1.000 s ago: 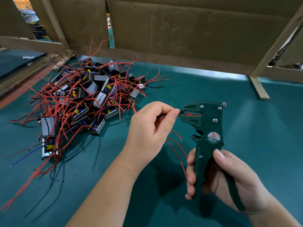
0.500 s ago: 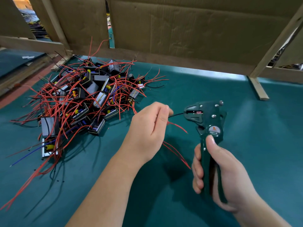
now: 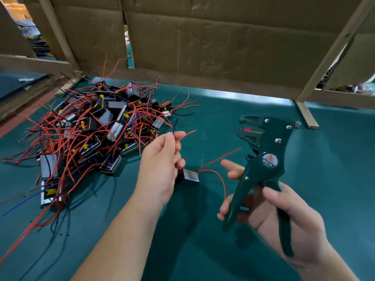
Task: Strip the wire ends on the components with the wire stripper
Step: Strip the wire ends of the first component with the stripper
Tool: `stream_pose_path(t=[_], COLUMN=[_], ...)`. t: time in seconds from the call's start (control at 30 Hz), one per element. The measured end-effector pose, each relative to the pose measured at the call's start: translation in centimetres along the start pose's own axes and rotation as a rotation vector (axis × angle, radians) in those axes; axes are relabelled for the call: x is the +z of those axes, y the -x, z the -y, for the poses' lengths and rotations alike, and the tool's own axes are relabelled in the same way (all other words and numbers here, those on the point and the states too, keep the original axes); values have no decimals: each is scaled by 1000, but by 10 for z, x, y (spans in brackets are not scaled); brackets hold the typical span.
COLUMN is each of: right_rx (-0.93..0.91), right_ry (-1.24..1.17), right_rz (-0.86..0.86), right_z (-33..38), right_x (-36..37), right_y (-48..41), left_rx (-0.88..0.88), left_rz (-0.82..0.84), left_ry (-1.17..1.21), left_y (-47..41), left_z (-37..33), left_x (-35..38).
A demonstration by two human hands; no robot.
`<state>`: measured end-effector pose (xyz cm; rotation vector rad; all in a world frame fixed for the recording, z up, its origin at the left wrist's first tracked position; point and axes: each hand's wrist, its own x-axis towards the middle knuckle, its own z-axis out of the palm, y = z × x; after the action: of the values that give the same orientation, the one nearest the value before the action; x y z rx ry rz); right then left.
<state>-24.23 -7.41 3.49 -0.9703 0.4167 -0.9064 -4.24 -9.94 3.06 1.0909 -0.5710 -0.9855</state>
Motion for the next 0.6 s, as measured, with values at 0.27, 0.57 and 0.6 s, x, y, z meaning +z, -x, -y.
stream_pose_path(t=[0.27,0.57,0.6], right_rx=[-188,34,46], right_ry=[486,873,808], right_rz=[-8,6,-48], right_z=[-4,-1,-1], right_x=[11,13,13], right_y=[9,-6,-5], left_rx=[-8,-258,-225], left_rz=[-44,200,222], left_ry=[109,496,474], left_y=[3,20,21], left_z=[2,4,7], left_x=[10,27,26])
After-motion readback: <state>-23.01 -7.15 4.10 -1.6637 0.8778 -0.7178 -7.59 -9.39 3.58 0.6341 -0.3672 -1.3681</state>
